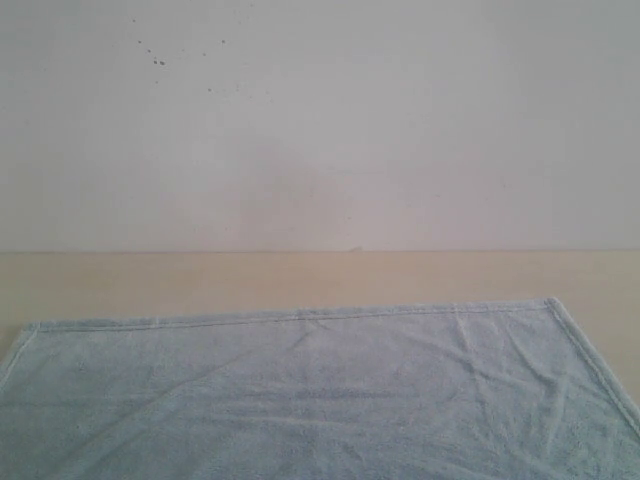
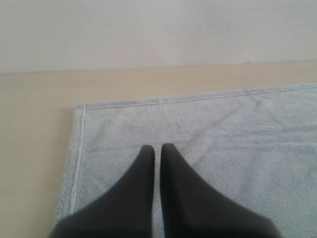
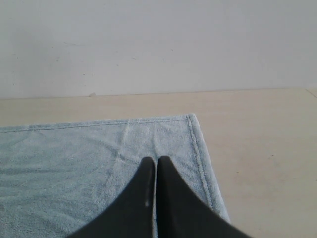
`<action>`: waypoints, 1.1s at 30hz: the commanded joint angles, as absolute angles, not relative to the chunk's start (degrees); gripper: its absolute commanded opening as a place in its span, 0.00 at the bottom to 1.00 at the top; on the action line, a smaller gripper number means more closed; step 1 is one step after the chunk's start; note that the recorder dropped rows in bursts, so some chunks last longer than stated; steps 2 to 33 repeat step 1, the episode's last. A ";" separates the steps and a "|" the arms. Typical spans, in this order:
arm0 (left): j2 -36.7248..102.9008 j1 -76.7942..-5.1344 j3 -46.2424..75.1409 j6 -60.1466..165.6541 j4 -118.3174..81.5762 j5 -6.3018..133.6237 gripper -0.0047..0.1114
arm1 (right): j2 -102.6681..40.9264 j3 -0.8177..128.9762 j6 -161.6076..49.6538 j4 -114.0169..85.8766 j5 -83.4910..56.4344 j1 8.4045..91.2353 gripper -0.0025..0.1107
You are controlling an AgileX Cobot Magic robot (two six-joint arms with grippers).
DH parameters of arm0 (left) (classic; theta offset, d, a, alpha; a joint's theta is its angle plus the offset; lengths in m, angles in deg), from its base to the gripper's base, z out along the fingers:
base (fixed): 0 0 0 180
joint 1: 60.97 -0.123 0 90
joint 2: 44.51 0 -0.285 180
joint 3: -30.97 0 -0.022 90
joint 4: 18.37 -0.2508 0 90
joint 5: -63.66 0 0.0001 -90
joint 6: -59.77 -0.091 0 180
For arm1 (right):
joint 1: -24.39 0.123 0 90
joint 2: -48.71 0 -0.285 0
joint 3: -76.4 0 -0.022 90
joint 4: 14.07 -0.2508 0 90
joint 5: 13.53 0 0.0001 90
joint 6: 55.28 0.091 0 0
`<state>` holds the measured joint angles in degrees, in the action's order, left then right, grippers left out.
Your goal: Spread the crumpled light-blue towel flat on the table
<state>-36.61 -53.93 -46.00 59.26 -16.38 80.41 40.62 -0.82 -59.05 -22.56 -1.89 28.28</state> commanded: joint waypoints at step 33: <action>-36.72 -53.90 -46.24 59.77 -16.50 79.97 0.08 | 40.93 -0.82 -58.85 -22.46 -2.54 28.36 0.03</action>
